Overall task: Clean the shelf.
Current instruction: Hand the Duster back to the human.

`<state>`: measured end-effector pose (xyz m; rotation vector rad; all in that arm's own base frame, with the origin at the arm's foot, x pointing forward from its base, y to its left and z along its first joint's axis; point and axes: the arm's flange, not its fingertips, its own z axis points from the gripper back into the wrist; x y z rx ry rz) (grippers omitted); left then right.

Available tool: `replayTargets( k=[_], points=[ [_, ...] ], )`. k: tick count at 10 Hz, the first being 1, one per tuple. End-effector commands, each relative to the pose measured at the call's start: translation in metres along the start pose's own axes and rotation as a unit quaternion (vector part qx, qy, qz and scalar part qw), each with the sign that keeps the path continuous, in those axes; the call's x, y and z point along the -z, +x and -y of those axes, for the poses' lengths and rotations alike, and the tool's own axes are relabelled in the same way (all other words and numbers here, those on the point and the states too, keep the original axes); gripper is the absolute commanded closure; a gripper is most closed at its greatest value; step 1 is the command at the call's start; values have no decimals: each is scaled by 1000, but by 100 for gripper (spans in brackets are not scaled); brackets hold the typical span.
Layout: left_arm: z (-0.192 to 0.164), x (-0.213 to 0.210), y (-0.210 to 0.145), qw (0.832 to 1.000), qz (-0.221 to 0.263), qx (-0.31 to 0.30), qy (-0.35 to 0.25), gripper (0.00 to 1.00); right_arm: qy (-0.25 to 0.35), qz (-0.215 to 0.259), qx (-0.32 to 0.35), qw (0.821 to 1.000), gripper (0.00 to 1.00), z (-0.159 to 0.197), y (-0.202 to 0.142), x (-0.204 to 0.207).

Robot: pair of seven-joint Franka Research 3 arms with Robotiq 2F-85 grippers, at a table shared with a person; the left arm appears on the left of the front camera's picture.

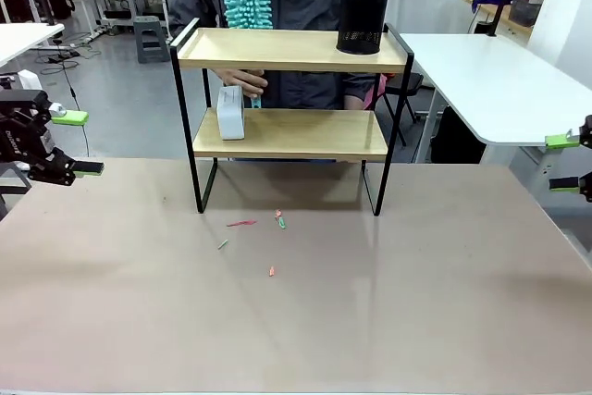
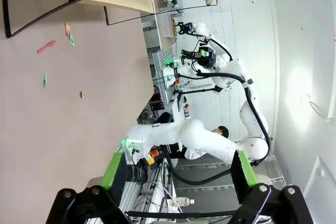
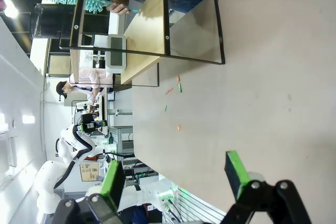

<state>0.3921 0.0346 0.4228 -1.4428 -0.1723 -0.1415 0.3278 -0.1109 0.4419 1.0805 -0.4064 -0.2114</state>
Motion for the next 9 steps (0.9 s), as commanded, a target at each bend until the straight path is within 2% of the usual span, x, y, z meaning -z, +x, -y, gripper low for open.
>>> replayTargets(
  k=[1,9],
  points=[
    [2,1,-3,1000,0,-1,6,0,1,-1,-3,1000,0,2,-3,-1],
    [2,1,-3,1000,0,-1,6,0,1,-1,-3,1000,0,2,-3,-1]
  ],
)
